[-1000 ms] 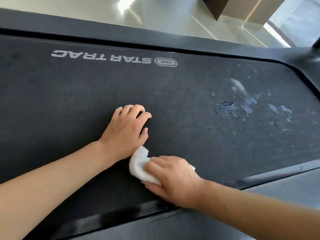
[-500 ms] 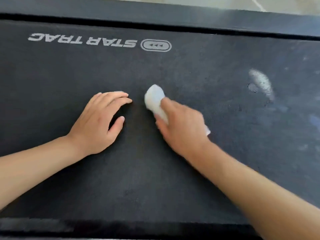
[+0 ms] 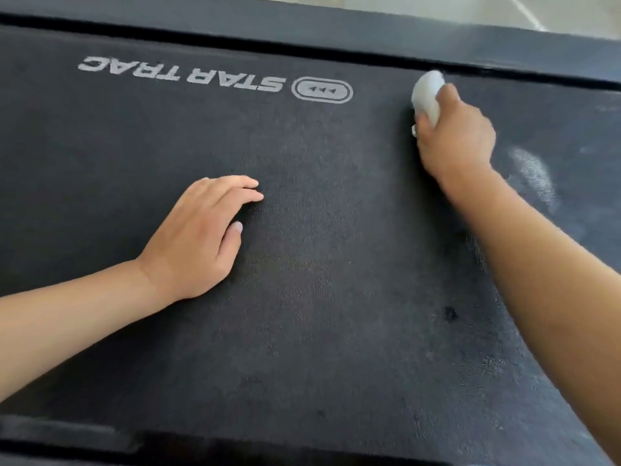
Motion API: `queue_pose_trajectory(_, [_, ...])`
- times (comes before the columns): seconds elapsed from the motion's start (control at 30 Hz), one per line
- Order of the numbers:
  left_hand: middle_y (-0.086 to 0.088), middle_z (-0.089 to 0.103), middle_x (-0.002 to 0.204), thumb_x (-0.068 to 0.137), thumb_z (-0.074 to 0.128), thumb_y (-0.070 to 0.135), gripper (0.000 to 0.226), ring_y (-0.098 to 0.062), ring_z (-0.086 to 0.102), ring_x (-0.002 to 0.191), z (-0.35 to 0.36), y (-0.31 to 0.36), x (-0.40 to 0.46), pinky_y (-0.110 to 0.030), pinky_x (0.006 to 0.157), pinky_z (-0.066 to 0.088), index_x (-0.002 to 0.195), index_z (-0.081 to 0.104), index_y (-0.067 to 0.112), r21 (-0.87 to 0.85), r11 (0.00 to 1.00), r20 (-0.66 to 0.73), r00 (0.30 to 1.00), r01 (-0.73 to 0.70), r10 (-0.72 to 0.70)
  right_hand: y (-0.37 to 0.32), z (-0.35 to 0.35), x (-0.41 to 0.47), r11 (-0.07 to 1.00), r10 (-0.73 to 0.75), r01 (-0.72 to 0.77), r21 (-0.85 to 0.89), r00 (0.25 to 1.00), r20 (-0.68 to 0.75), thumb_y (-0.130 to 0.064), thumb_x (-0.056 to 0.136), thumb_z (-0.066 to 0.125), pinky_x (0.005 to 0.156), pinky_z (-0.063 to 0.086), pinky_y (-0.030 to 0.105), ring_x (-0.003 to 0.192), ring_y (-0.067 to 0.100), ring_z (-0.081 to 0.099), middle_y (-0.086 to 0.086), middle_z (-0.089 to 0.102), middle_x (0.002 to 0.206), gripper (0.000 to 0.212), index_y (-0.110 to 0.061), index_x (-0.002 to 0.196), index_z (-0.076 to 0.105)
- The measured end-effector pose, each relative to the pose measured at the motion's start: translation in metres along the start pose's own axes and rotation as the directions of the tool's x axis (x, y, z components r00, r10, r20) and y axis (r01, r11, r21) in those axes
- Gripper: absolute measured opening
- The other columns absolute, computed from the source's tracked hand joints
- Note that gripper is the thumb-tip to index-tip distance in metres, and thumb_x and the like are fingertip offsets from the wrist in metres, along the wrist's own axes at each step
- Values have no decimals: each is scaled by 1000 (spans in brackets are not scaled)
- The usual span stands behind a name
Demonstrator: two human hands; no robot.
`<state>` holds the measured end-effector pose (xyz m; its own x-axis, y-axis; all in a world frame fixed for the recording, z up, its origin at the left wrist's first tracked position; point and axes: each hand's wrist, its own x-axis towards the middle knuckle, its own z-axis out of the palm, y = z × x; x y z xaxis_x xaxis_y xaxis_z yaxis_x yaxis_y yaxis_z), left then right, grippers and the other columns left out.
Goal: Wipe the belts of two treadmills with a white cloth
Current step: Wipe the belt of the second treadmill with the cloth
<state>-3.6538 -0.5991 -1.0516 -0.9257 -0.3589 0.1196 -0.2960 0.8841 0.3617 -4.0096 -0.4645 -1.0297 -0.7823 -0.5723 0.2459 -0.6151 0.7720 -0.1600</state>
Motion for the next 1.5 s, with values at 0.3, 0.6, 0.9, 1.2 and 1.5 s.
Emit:
queue_pose_trajectory(0.3, [1, 59, 144, 85, 50, -14, 53, -21, 46, 137, 7, -17, 19, -15, 114, 24, 123, 70, 17, -256, 932, -221, 923, 257, -315, -95, -46, -240, 462, -883, 728, 506, 431, 186, -34, 94, 60, 60, 38, 37, 72, 26, 52, 1, 54, 87, 21, -20, 102, 47])
queue_pose_trajectory(0.6, [-4, 59, 149, 94, 61, 4, 39, -27, 45, 143, 1, -26, 12, -29, 115, 27, 131, 71, 15, -217, 958, -119, 969, 189, -219, -8, -12, -34, 999, -29, 27, 43, 999, 42, -46, 98, 51, 65, 40, 39, 86, 41, 62, 11, 64, 89, 34, -16, 114, 49])
queue_pose_trajectory(0.9, [-9, 52, 153, 96, 45, 37, 54, -32, 43, 143, -31, -90, 3, -48, 123, 28, 143, 61, 15, -15, 986, -80, 982, 169, -169, -195, -17, -197, 574, -798, 702, 422, 596, 94, -34, 94, 64, 53, 42, 37, 70, 29, 59, 1, 60, 85, 22, -15, 103, 57])
queue_pose_trajectory(1.2, [0, 50, 155, 97, 44, 37, 51, -25, 42, 147, -27, -88, 4, -51, 122, 31, 144, 58, 23, 40, 981, -108, 977, 188, -183, -44, 15, 43, 998, -58, 56, 43, 997, 56, -51, 97, 49, 68, 39, 39, 94, 42, 63, 13, 66, 97, 38, -16, 113, 49])
queue_pose_trajectory(1.5, [4, 50, 153, 95, 47, 35, 49, -25, 45, 143, -30, -87, 6, -51, 120, 33, 141, 60, 24, -12, 982, -119, 975, 188, -188, -246, 47, -9, 911, -409, 395, 121, 901, 141, -41, 99, 45, 65, 38, 34, 94, 28, 68, 0, 70, 104, 33, -26, 128, 50])
